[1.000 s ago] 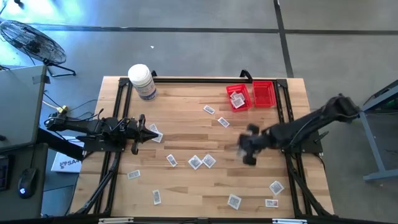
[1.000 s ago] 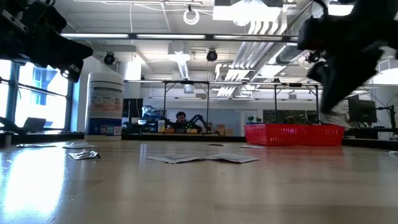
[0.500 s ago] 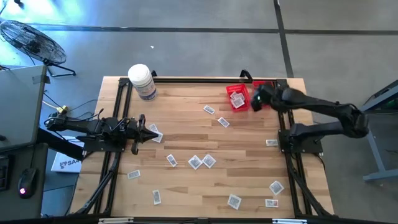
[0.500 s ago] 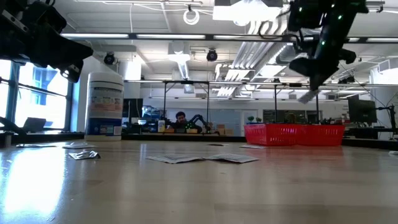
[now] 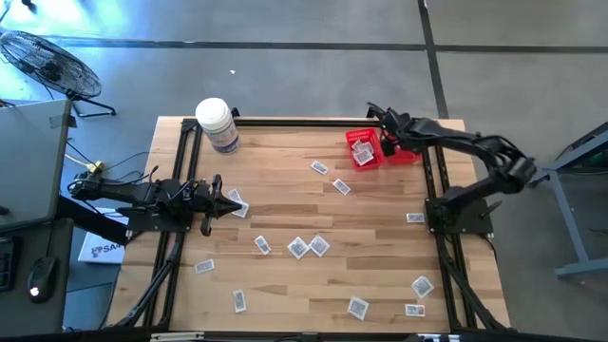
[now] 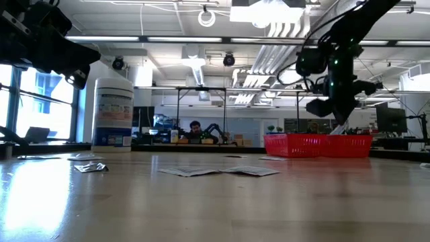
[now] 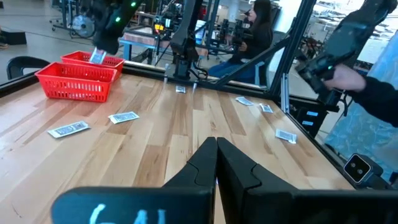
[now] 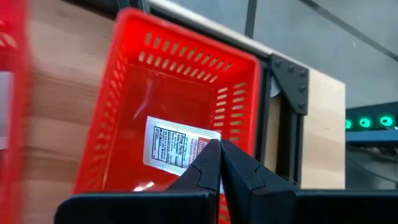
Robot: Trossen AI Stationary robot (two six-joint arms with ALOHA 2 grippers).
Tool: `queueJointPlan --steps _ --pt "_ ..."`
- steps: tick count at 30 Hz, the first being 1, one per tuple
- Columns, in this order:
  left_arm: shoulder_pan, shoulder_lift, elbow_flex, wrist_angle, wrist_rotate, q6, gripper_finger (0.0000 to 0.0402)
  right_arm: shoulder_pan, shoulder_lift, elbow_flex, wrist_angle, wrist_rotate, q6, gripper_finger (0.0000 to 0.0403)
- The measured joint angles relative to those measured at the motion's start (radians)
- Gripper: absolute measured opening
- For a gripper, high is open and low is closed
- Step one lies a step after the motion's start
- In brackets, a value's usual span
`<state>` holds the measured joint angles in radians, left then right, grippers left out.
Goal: Pick & Place First Aid Supplies
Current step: Put the ointment pack into the right red bin
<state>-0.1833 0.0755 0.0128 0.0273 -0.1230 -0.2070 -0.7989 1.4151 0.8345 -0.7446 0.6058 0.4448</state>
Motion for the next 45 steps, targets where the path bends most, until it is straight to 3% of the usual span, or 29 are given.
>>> queueJointPlan --steps 9,22,30,38,45 --pt "0.000 0.000 0.000 0.000 0.000 0.000 0.0001 -0.027 0.095 0.000 0.077 -0.048 -0.072 0.0014" --pt "0.000 0.000 0.000 0.000 0.000 0.000 0.0001 0.023 -0.005 0.117 -0.080 -0.064 -0.131 0.0118" --pt "0.000 0.000 0.000 0.000 0.000 0.000 0.0001 0.366 -0.022 0.133 -0.060 -0.188 -0.041 0.0129" --pt "0.000 0.000 0.000 0.000 0.000 0.000 0.0001 0.726 -0.020 0.133 0.133 -0.333 0.052 0.0129" --pt "0.000 0.000 0.000 0.000 0.000 0.000 0.0001 0.955 0.065 0.133 0.295 -0.362 0.090 0.0129"
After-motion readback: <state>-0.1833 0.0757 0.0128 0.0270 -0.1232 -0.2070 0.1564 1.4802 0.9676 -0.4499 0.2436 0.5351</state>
